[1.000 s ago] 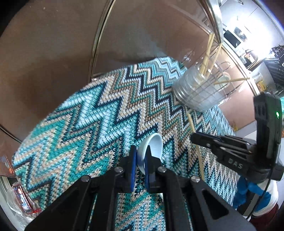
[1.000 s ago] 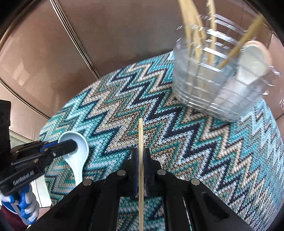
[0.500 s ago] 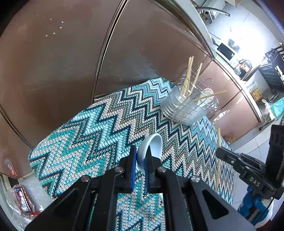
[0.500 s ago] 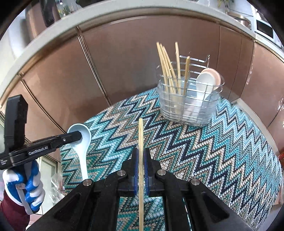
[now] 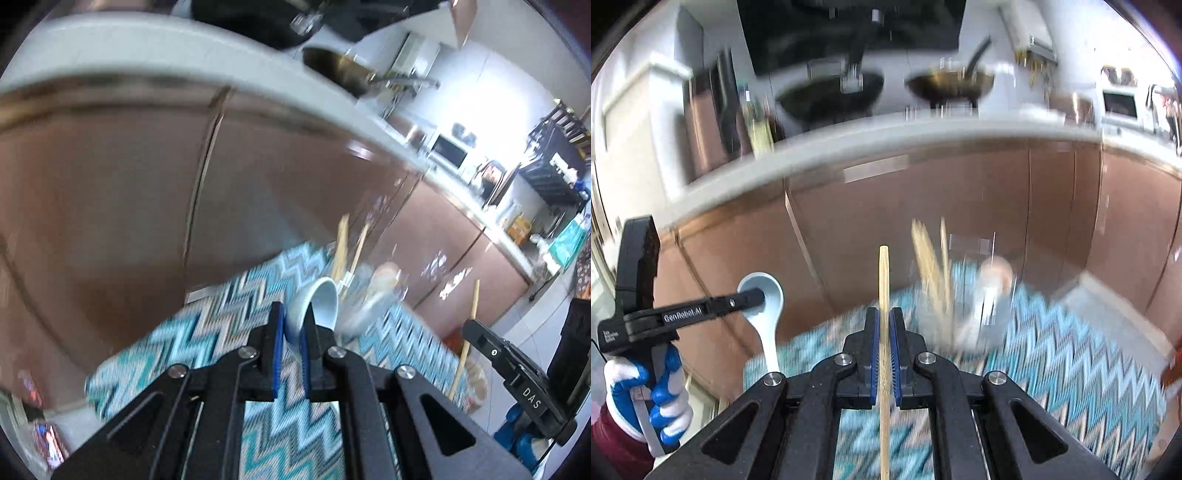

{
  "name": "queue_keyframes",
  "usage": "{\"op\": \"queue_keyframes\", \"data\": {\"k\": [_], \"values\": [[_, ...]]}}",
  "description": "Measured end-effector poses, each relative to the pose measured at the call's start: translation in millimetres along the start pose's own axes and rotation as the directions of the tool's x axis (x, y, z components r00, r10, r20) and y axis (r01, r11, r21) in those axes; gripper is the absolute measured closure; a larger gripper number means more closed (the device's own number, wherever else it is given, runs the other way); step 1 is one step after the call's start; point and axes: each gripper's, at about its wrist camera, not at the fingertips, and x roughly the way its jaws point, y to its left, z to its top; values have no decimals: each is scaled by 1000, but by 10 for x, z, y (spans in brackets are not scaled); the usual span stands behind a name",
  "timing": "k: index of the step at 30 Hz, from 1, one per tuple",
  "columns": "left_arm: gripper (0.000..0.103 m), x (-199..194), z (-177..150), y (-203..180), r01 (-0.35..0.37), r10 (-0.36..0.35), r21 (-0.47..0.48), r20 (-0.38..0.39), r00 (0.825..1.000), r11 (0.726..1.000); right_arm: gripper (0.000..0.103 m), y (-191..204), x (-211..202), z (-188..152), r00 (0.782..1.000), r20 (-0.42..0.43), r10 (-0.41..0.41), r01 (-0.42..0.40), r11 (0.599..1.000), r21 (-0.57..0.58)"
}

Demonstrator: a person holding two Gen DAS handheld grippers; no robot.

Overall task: Organize utensils
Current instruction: 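Lift the spoon with the left tool while the right tool carries the chopstick into the holder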

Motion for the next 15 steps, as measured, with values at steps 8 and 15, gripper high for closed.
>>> {"op": "queue_keyframes", "data": {"k": [8,15], "values": [[96,307,714,-587,-20,-2,85,244,970,996,97,-381,253,701,950,309,-31,27,1000,16],[96,1009,813,-763,-110,64,137,308,949,984,97,-678,776,820,898,426,-104,94,995,46]]}}
